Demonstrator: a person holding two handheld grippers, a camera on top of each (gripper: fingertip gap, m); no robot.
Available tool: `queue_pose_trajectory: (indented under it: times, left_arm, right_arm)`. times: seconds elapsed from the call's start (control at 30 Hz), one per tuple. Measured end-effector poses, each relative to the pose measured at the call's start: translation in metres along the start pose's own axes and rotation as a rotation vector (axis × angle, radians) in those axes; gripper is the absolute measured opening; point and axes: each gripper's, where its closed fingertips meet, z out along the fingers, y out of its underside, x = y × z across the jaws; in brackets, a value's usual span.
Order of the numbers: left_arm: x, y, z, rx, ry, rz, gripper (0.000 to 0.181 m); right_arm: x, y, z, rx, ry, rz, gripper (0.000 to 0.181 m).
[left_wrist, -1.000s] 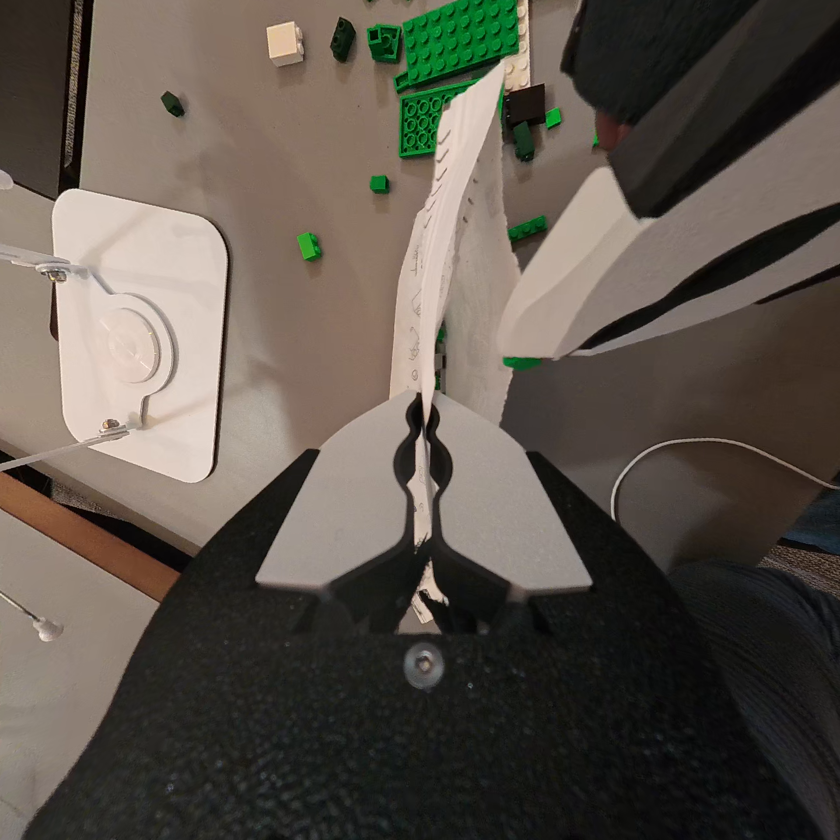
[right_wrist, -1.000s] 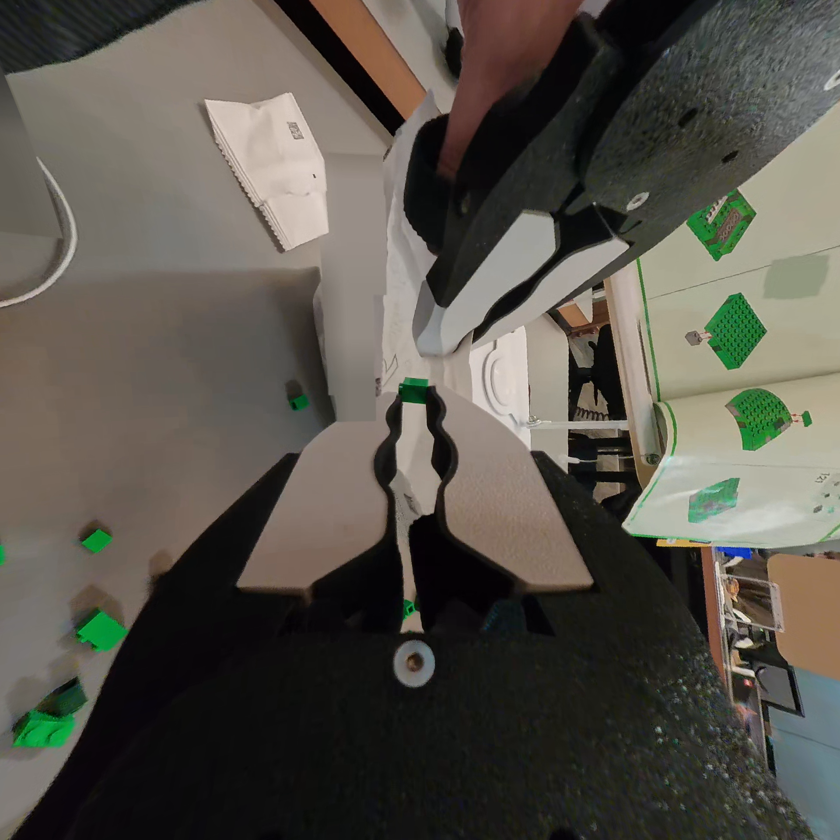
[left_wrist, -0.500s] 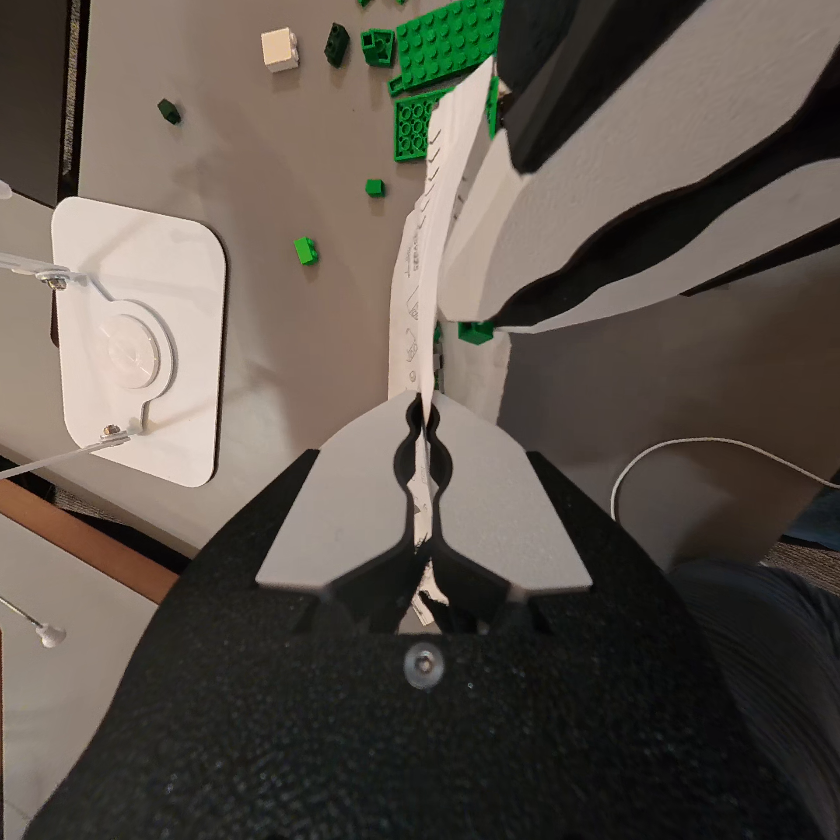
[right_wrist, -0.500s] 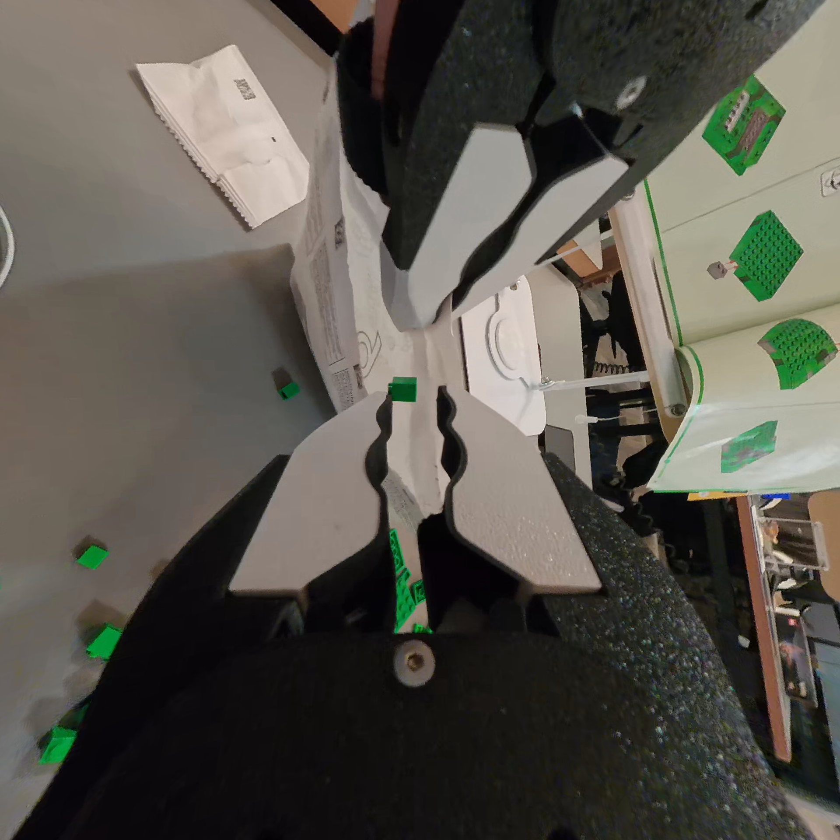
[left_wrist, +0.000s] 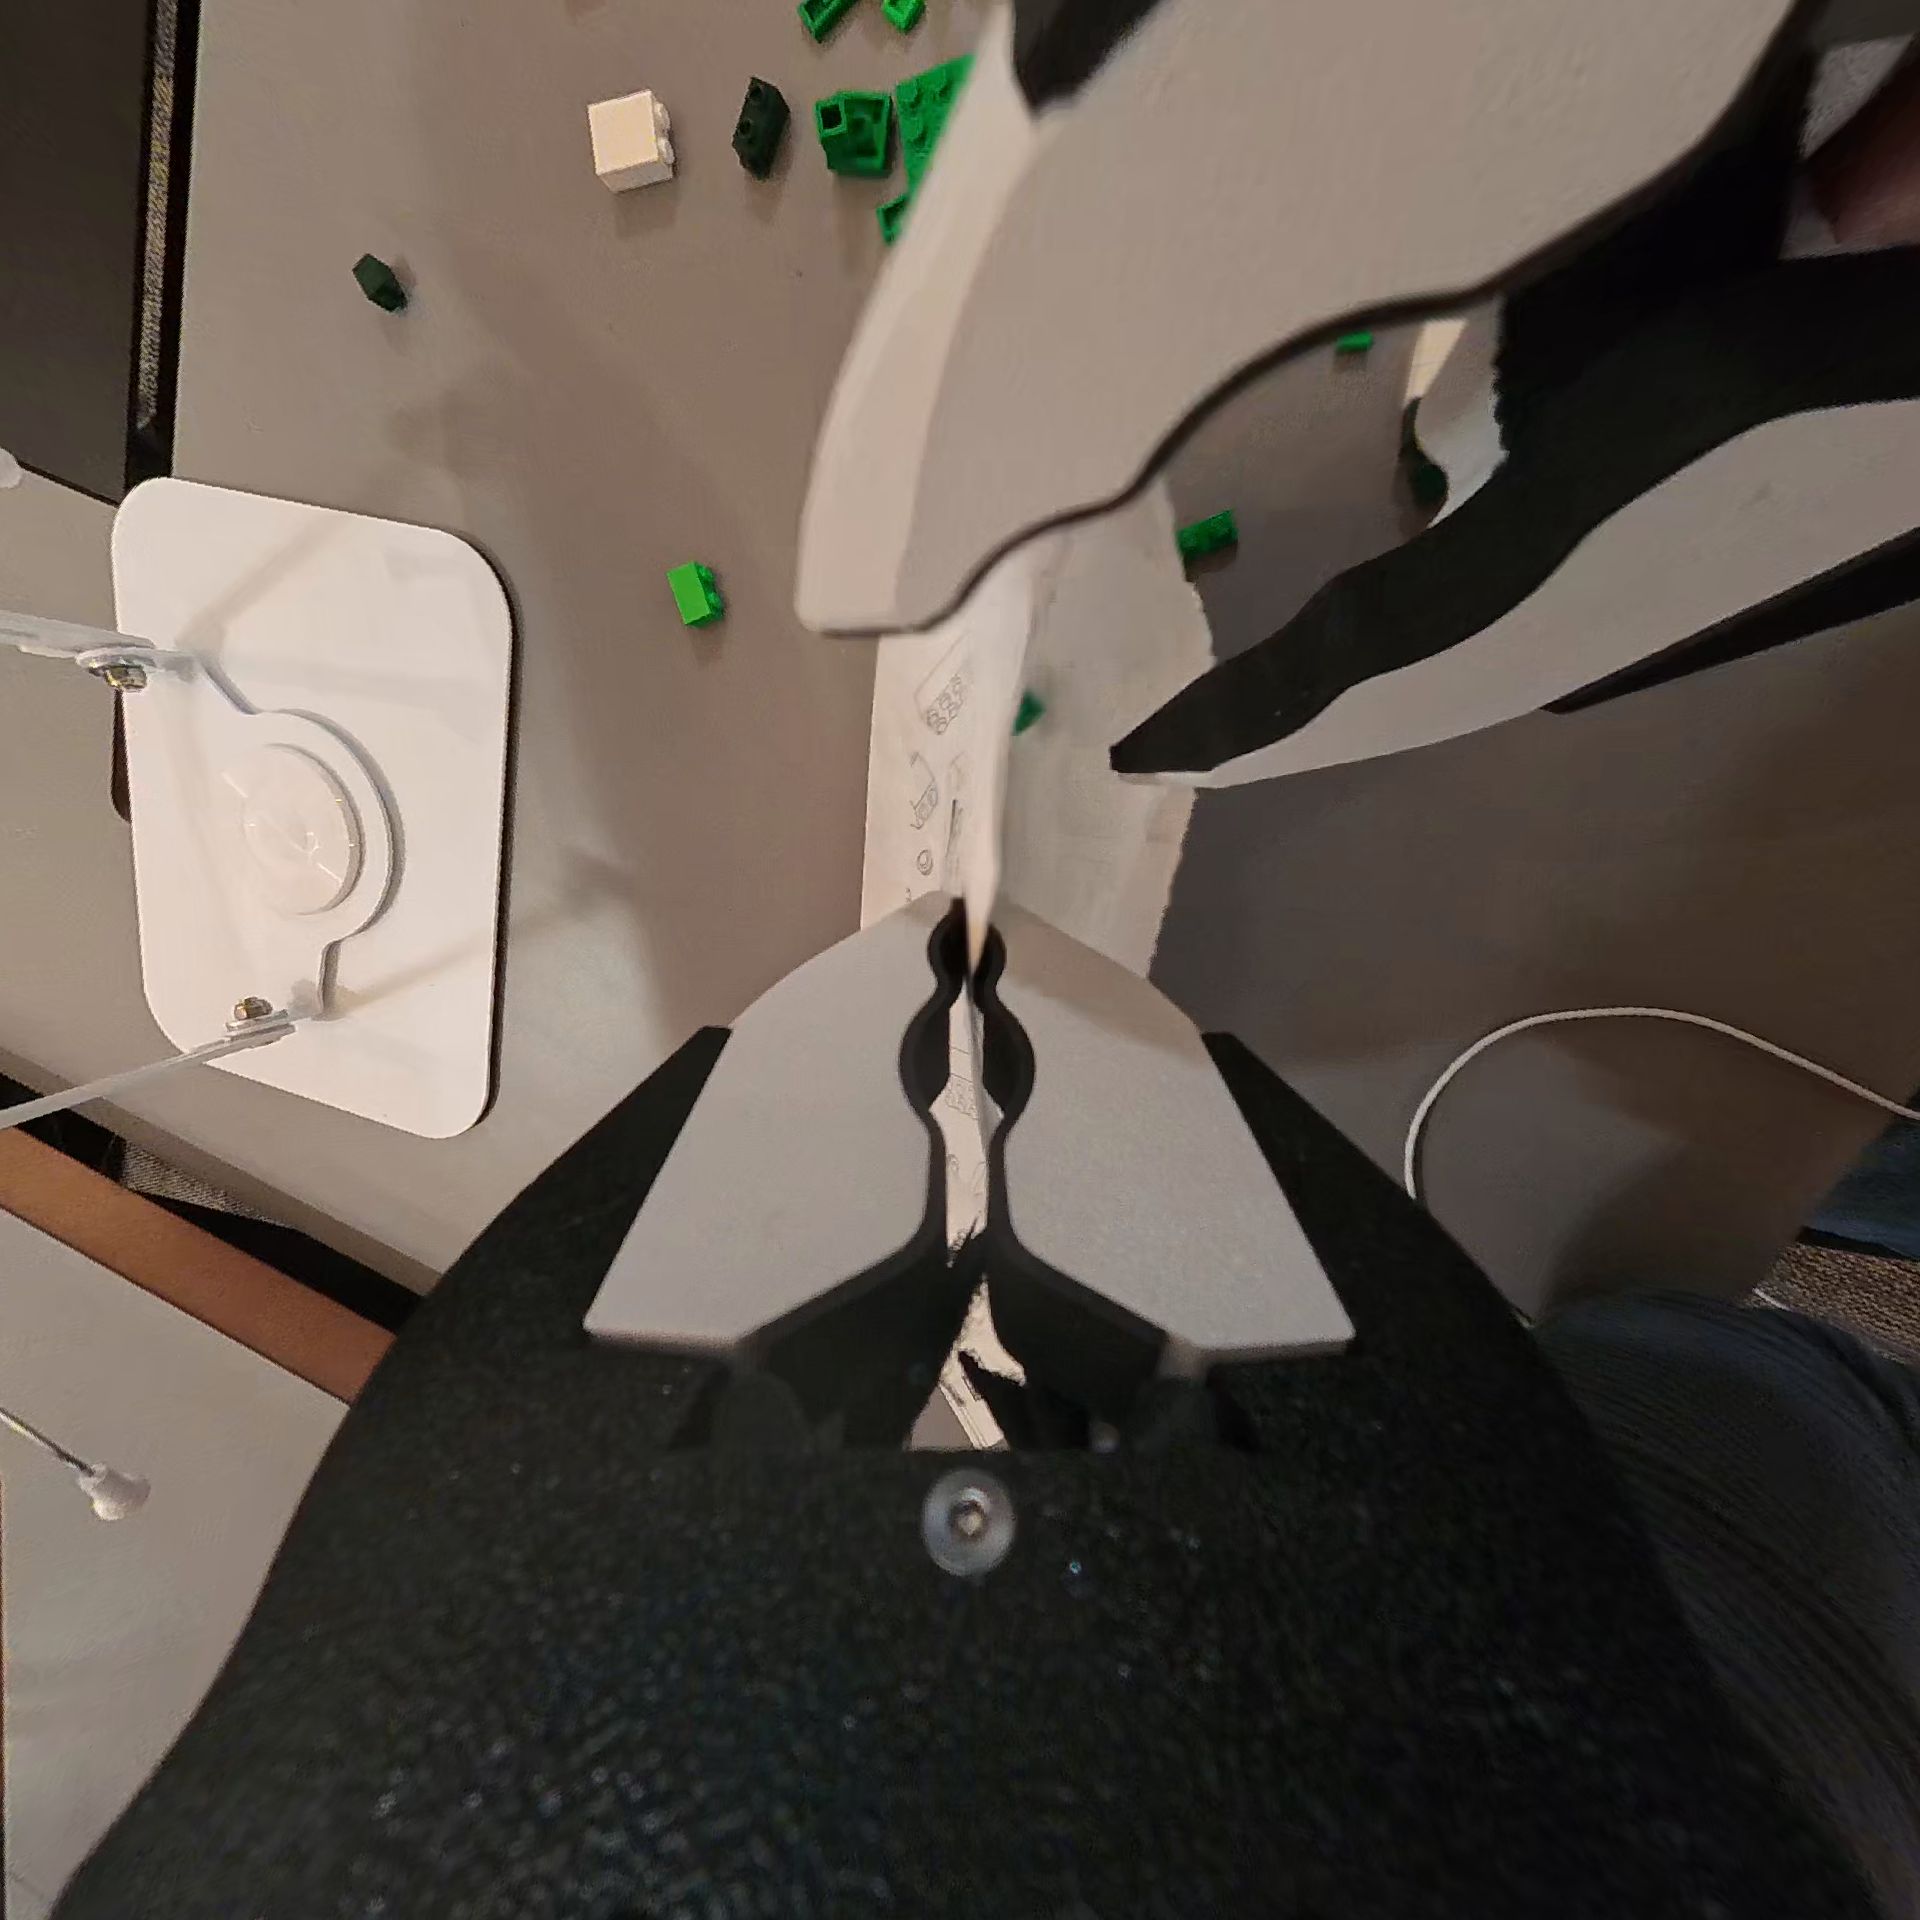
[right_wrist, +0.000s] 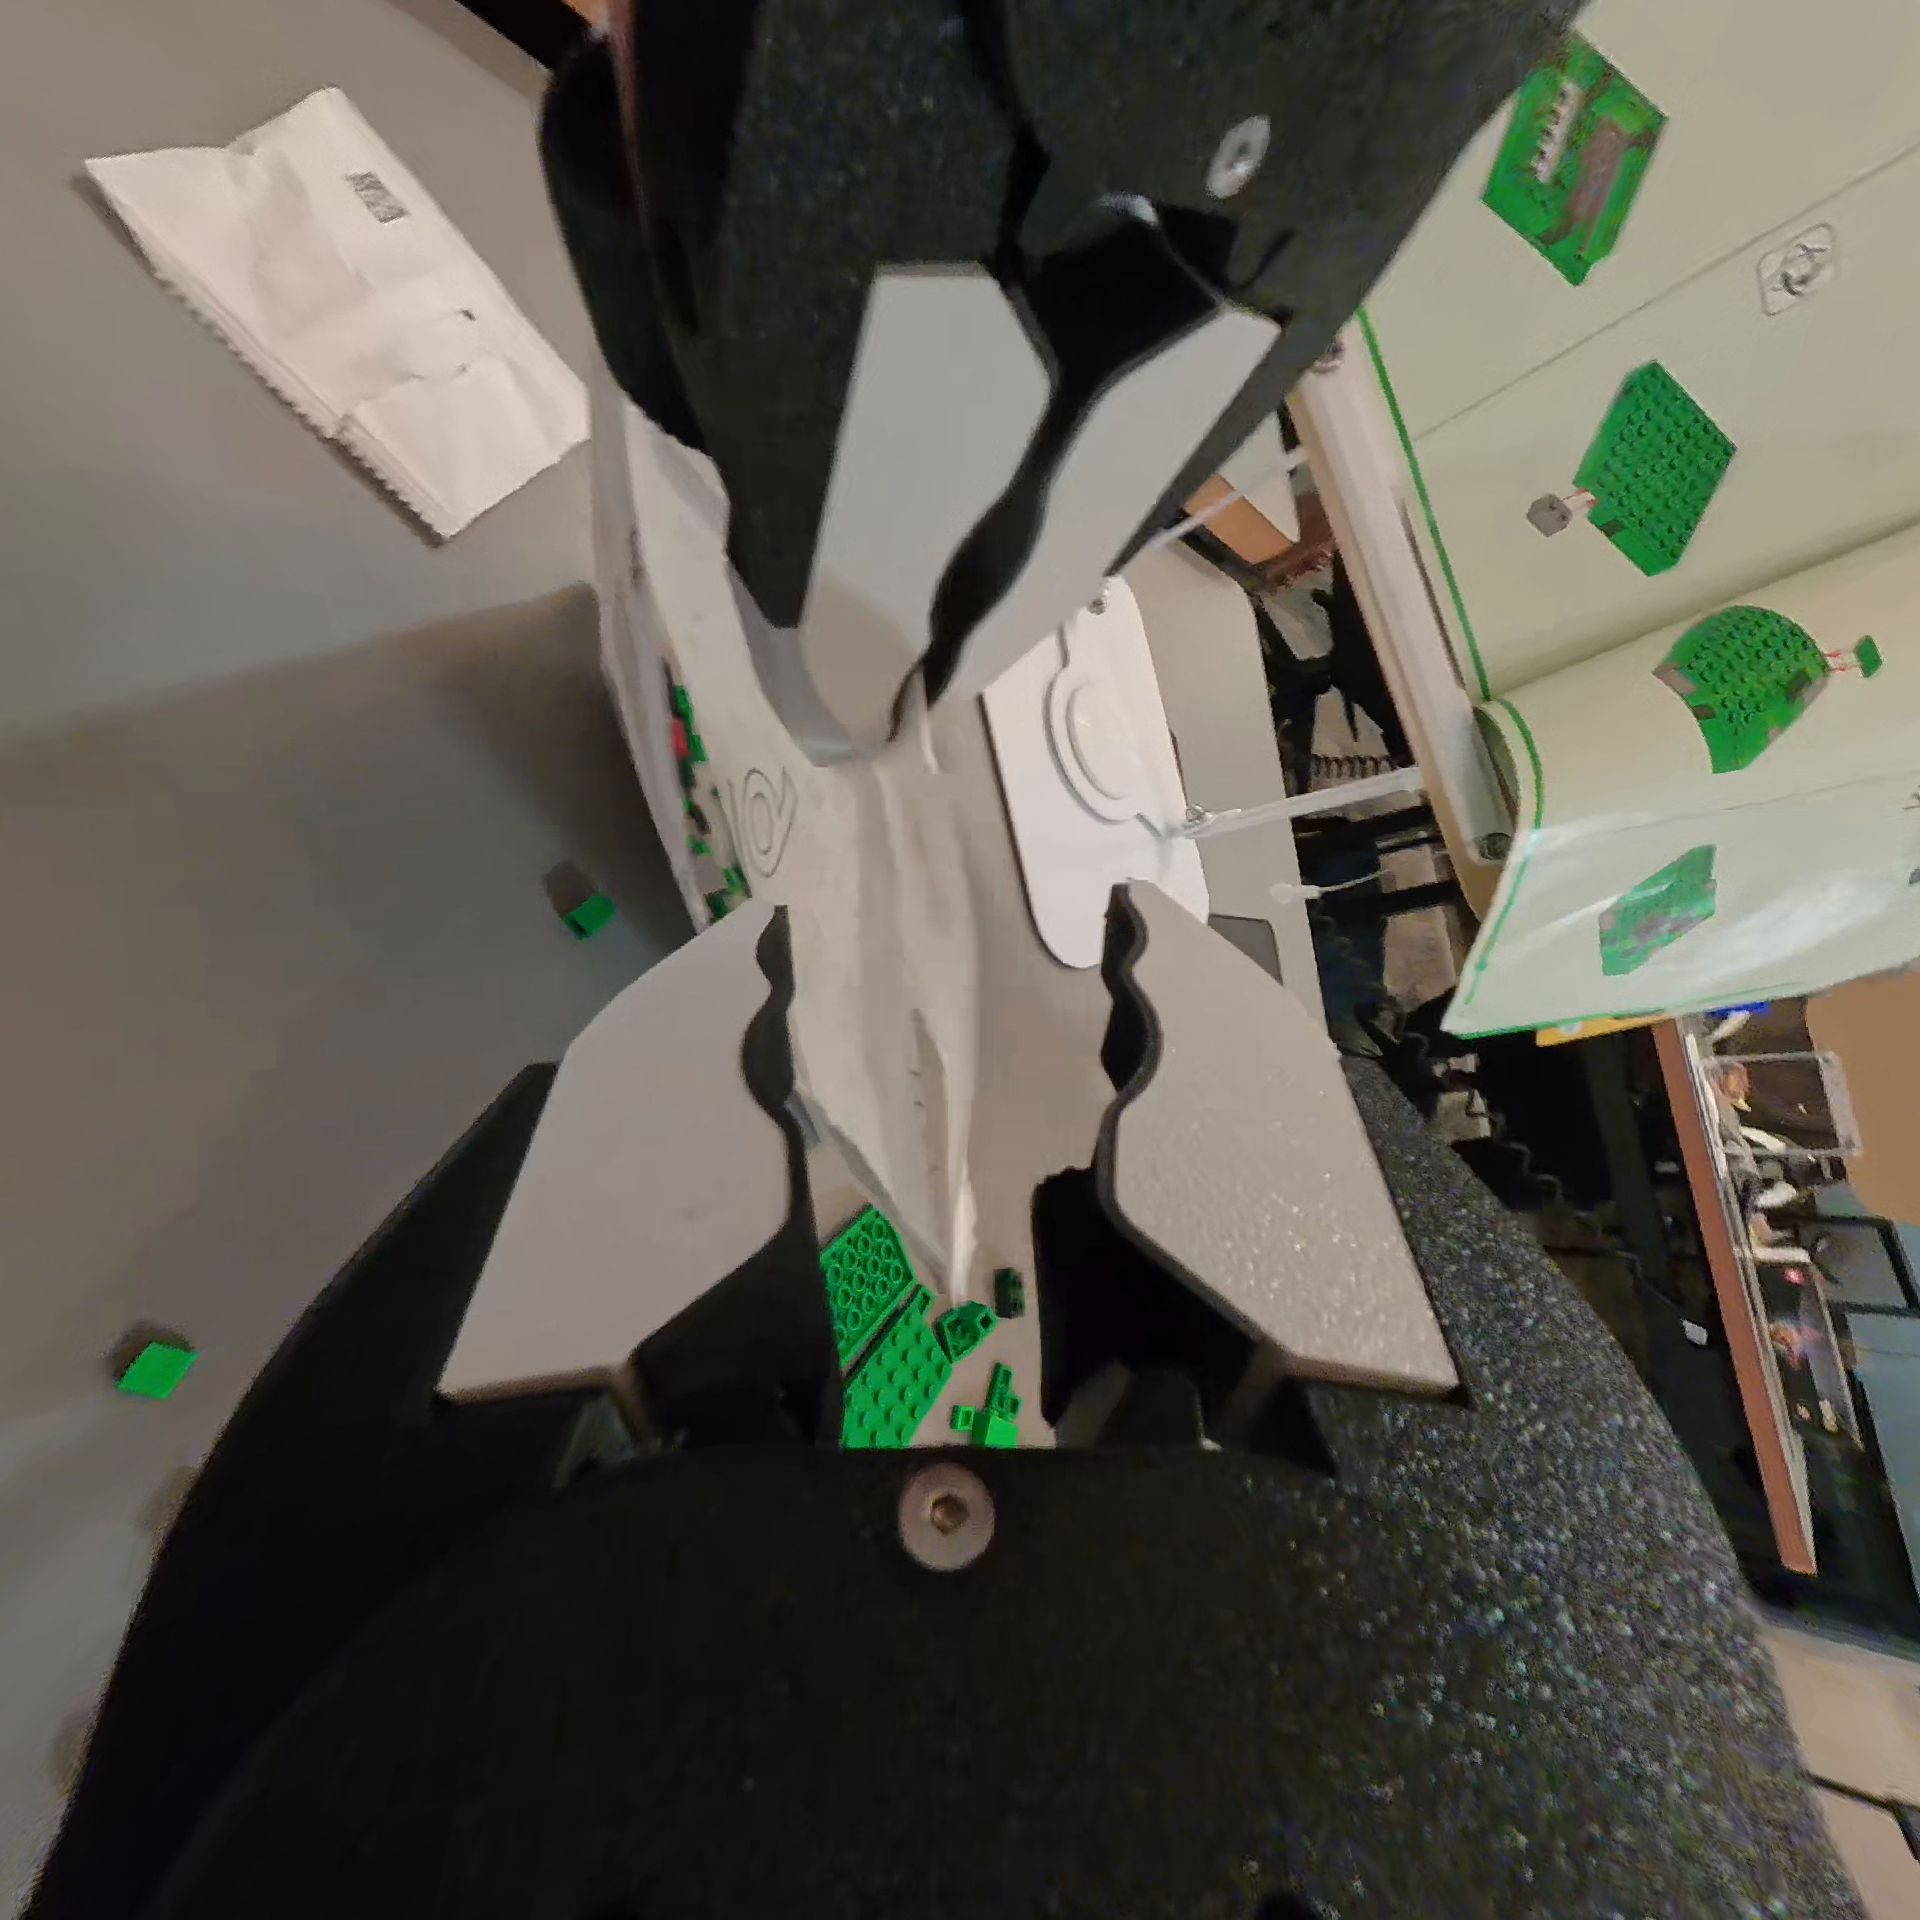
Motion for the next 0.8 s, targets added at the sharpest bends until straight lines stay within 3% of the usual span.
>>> queue_pose_trajectory:
  times: [0.2,0.3,0.47,0.63,0.8]
  left_arm:
    - [-0.008,0.008,-0.001,-0.008,-0.021,-0.047,0.000]
    - [-0.013,0.018,-0.005,-0.011,-0.036,-0.092,0.000]
    - [-0.026,0.037,-0.010,-0.016,-0.070,-0.178,0.000]
    - [-0.040,0.046,-0.012,-0.043,-0.153,-0.168,0.000]
    - [-0.043,0.054,-0.014,-0.079,-0.328,-0.080,0.000]
  right_arm:
    - [0.031,-0.004,-0.011,0.068,0.182,0.027,0.053]
    - [0.062,0.000,-0.013,0.132,0.293,0.143,0.047]
    - [0.095,-0.002,-0.008,0.166,0.356,0.320,0.046]
    - [0.092,-0.015,-0.019,0.284,0.302,0.482,0.041]
    - [0.061,-0.007,-0.043,0.342,0.222,0.584,0.033]
